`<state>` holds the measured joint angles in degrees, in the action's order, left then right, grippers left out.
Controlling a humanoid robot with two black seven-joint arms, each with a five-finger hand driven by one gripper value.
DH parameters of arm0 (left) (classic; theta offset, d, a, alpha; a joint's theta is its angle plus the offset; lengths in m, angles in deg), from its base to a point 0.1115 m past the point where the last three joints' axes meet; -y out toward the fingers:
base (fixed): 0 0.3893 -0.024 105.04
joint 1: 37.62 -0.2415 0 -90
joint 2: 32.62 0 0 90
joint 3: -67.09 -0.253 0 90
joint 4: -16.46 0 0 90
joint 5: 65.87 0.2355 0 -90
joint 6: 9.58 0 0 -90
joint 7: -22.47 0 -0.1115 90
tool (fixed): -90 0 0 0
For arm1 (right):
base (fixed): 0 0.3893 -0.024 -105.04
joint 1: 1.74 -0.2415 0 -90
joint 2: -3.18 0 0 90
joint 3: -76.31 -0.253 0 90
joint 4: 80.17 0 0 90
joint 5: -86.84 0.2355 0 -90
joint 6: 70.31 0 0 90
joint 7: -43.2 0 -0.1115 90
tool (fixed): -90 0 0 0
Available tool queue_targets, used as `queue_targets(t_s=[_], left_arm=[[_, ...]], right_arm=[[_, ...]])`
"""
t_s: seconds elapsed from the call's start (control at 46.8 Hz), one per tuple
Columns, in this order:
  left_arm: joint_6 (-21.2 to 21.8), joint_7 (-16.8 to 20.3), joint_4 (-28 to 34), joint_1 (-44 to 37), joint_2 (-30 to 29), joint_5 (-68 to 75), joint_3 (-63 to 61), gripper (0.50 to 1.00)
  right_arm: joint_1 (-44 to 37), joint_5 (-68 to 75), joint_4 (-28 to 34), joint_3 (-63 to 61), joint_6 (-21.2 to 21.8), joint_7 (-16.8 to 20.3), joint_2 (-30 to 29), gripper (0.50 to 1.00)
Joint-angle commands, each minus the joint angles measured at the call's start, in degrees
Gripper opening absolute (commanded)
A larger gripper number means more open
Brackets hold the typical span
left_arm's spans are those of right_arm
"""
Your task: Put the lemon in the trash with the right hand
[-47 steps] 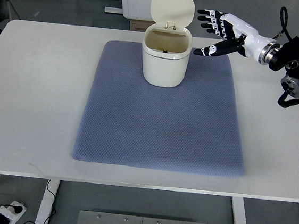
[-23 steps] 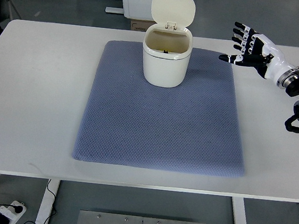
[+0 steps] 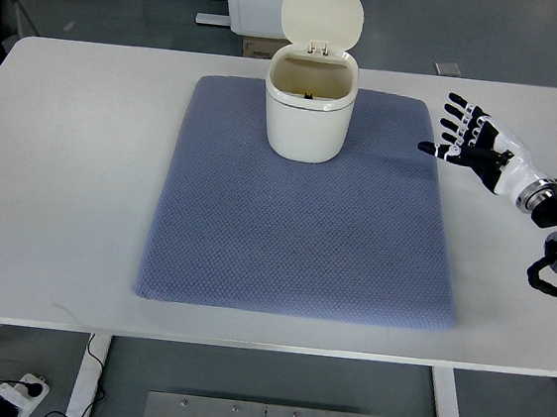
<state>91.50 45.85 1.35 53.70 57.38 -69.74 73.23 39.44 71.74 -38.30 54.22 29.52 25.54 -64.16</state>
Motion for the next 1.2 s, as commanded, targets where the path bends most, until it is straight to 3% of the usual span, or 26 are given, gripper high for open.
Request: queue_targets(t_s=[0.0,0.747,0.982,1.174], left_arm=[[0.0,0.0,0.0,0.0,0.0,0.0,0.0,1.000],[0.0,0.0,0.0,0.0,0.0,0.0,0.0,1.000],[0.0,0.0,0.0,0.0,0.0,0.0,0.0,1.000],[0.0,0.0,0.0,0.0,0.0,0.0,0.0,1.000]], right_arm=[[0.8,0.0,0.1,0.0,0.0,-0.2,0.1,1.000],[8.7,5.9,1.7,-10.3,-2.7,-0.6,0.3,1.000],[10.4,8.2,4.1,-13.6,-7.6,-3.3,-1.7,1.000],[11.4,8.2,4.2,-14.1,-9.0,-5.9,-3.8,1.000]])
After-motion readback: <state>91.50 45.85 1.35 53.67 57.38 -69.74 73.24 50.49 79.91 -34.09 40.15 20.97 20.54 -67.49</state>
